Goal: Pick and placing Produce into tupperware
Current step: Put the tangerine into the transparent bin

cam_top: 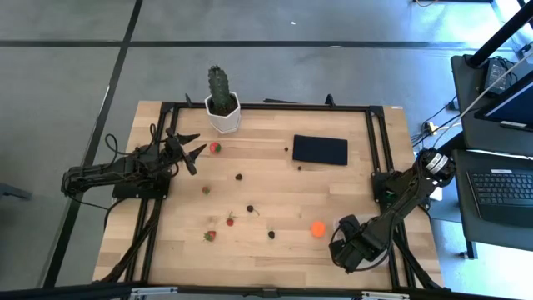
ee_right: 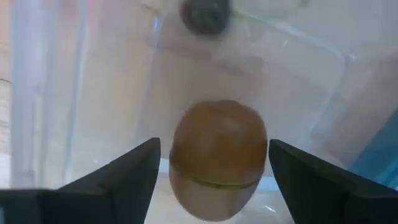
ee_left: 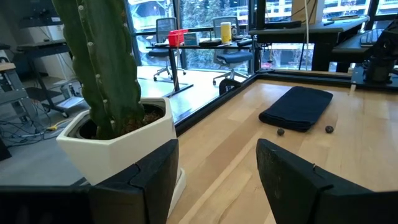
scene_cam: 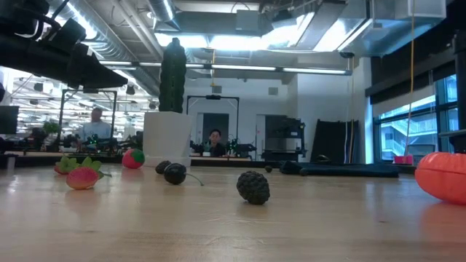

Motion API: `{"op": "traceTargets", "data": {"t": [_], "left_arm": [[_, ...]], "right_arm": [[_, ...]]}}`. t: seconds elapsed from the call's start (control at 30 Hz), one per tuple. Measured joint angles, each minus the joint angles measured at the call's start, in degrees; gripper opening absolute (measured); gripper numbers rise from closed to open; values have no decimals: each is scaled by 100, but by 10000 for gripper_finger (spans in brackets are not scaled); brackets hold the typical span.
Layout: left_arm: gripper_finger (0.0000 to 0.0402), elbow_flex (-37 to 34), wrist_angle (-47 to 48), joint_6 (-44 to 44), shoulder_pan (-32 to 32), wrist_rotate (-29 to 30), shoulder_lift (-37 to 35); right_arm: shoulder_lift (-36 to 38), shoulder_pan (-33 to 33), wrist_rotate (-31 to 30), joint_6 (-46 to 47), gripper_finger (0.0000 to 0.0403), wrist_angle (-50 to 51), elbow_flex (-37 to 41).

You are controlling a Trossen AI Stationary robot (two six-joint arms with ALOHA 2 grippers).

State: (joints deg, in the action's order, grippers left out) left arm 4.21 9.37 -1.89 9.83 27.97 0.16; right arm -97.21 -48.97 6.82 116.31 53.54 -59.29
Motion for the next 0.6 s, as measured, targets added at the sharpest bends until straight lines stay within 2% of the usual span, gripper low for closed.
{"op": "traceTargets", "data": {"t": [0.13,0.3,0.47,0.6], "left_arm": [[208,-1,-2,0,0,0,1],[208,0,-2,2,1,0,1],[208,1,-1,0,2,2,-1],[208,1,-2,0,1,0,0]], "right_arm": [[140,4,324,40,302,72,0],[576,4,275,192,302,458,0],[1214,34,-357,261,303,752,0],[1551,262,-1006,-215,304,724,-2]]}}
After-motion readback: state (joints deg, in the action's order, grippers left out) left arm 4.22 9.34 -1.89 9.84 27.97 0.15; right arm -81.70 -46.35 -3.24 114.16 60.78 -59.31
